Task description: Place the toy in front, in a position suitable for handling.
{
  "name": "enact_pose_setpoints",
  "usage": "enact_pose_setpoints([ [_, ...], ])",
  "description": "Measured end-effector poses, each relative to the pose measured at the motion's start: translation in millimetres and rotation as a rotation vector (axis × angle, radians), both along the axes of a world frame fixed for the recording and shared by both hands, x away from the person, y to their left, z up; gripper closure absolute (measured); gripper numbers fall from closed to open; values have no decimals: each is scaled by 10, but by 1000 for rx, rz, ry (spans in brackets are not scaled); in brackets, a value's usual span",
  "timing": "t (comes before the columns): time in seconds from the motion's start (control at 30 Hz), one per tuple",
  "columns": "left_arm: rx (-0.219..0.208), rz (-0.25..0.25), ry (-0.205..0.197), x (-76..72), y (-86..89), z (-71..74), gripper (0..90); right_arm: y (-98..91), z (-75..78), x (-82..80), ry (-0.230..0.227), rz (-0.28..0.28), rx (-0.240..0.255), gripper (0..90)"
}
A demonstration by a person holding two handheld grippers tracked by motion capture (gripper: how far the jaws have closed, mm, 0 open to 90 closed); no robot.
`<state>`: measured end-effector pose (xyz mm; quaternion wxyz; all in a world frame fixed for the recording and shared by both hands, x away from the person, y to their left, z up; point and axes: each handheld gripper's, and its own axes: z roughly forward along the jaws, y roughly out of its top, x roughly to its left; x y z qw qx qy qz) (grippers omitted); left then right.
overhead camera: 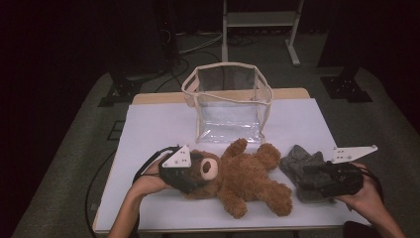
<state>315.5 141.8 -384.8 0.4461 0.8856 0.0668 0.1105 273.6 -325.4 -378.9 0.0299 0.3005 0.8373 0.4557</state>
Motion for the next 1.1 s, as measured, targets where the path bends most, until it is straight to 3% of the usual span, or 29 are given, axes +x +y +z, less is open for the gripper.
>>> enact_pose_setpoints([
  [0.17,-8,1,15,8,14,-28,255,-76,-116,148,-26,-71,-50,341],
  [0.27,-7,-3,20,11,16,-34,263,-79,-168,249,-51,-113,-113,342],
  [0.43,9,-16,7,13,15,5,246,-92,-364,463,-18,-144,-162,347],
  [0.57,21,21,-6,41,5,17,139,-107,-576,585,18,-165,-199,377],
  [0.63,19,26,12,56,6,-1,127,-112,-655,594,39,-172,-208,403],
  [0.7,15,14,28,62,7,-23,136,-131,-718,561,29,-202,-186,474],
  [0.9,-5,21,35,45,-3,-73,234,-149,-703,533,32,-257,-208,721],
  [1.0,-14,39,42,39,-14,-90,251,-158,-685,543,57,-259,-201,765],
  [1.1,-4,37,36,31,-22,-81,255,-220,-586,513,91,-238,-135,772],
])
